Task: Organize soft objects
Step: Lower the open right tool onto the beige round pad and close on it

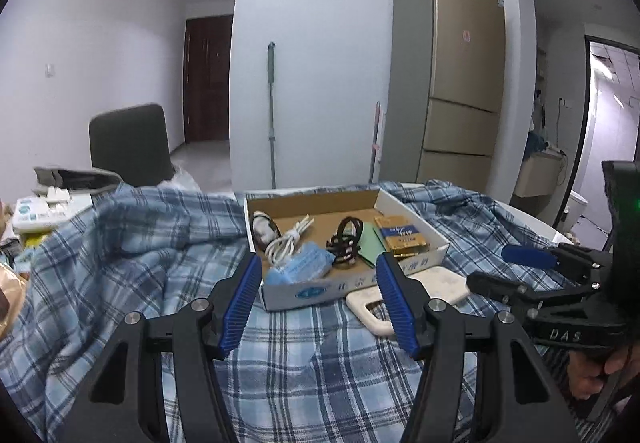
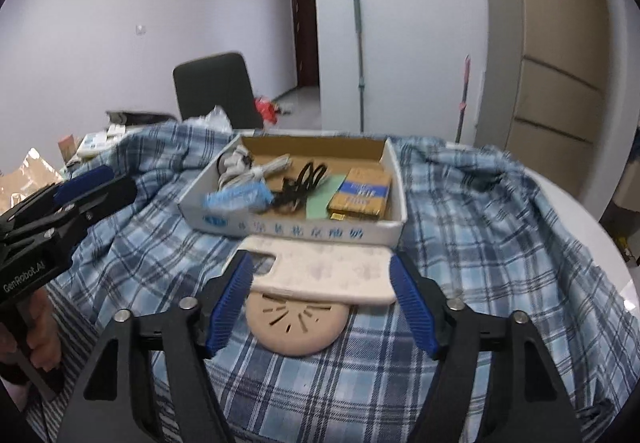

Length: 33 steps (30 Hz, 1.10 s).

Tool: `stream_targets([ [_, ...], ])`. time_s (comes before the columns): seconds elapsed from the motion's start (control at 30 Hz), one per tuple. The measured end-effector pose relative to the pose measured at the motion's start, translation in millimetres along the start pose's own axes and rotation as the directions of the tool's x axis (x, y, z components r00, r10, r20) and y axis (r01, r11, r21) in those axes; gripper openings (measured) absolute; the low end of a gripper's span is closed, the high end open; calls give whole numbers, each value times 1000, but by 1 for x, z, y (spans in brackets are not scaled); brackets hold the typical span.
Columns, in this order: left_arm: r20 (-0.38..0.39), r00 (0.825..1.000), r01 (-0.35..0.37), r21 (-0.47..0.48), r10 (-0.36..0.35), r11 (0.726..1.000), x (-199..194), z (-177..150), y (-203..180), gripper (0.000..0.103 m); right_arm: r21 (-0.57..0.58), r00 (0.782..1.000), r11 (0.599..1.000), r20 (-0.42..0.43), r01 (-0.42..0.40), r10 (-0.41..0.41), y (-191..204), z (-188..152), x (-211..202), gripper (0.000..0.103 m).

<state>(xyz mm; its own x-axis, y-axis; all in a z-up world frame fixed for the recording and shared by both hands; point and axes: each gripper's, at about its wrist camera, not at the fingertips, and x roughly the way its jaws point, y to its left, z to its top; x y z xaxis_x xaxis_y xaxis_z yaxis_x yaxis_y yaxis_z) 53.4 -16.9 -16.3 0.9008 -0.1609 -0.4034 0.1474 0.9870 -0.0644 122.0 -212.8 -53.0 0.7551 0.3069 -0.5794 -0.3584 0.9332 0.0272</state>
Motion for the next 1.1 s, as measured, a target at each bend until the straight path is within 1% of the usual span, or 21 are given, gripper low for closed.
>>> stream_targets([
  [0.07, -18, 1000, 4, -9, -4, 1000, 4, -2, 0, 77, 0, 999, 1000, -36, -9, 9, 2, -1, 5, 85],
  [0.1, -21, 1000, -1, -9, 1, 1000, 6, -3, 0, 86, -2, 999, 1000, -47, 0, 0, 2, -2, 7, 87],
  [0.13, -20, 1000, -7, -10, 7, 1000, 6, -4, 0, 87, -3, 998, 1000, -59, 6, -6, 3, -2, 9, 88],
  [0.2, -9, 1000, -18, -12, 18, 1000, 5, -4, 0, 87, 0, 996, 1000, -93, -14, 14, 2, -3, 13, 89],
  [0.3, 18, 1000, -21, -15, 21, 1000, -1, -3, 2, 88, -5, 984, 999, -172, -47, 46, 6, -6, 26, 89],
  [0.37, 16, 1000, -25, -17, 26, 1000, -1, -3, 3, 89, -35, 978, 997, -201, -64, 56, 11, -8, 32, 89],
  [0.43, 11, 1000, -23, -20, 24, 1000, 1, -3, 4, 92, -57, 972, 993, -218, -105, 91, 16, -10, 36, 89],
  [0.47, 7, 1000, -23, -21, 24, 1000, 1, -3, 4, 92, -67, 966, 990, -239, -122, 103, 18, -11, 40, 89],
  [0.57, 3, 1000, -24, -22, 24, 999, 2, -2, 4, 92, -81, 956, 993, -286, -90, 63, 21, -15, 50, 88],
  [0.63, 9, 1000, -20, -24, 20, 1000, 1, -3, 5, 92, -88, 949, 993, -310, -83, 52, 22, -17, 56, 87],
  [0.67, 9, 1000, -20, -24, 20, 1000, 1, -3, 5, 92, -92, 947, 993, -320, -71, 38, 23, -17, 59, 85],
  [0.87, -6, 1000, -27, -22, 27, 999, 1, -3, 5, 92, -90, 931, 995, -366, -35, -1, 22, -14, 75, 83],
  [0.93, -7, 999, -38, -39, 37, 999, 1, -3, 8, 92, -88, 932, 996, -363, -22, -11, 23, -13, 77, 83],
  [1.0, -3, 999, -35, -64, 35, 997, 0, -2, 13, 92, -90, 930, 996, -367, -15, -20, 22, -13, 78, 81],
  [1.1, -29, 999, -41, -90, 38, 995, 4, -2, 18, 92, -84, 919, 996, -393, -20, -14, 20, -14, 83, 82],
])
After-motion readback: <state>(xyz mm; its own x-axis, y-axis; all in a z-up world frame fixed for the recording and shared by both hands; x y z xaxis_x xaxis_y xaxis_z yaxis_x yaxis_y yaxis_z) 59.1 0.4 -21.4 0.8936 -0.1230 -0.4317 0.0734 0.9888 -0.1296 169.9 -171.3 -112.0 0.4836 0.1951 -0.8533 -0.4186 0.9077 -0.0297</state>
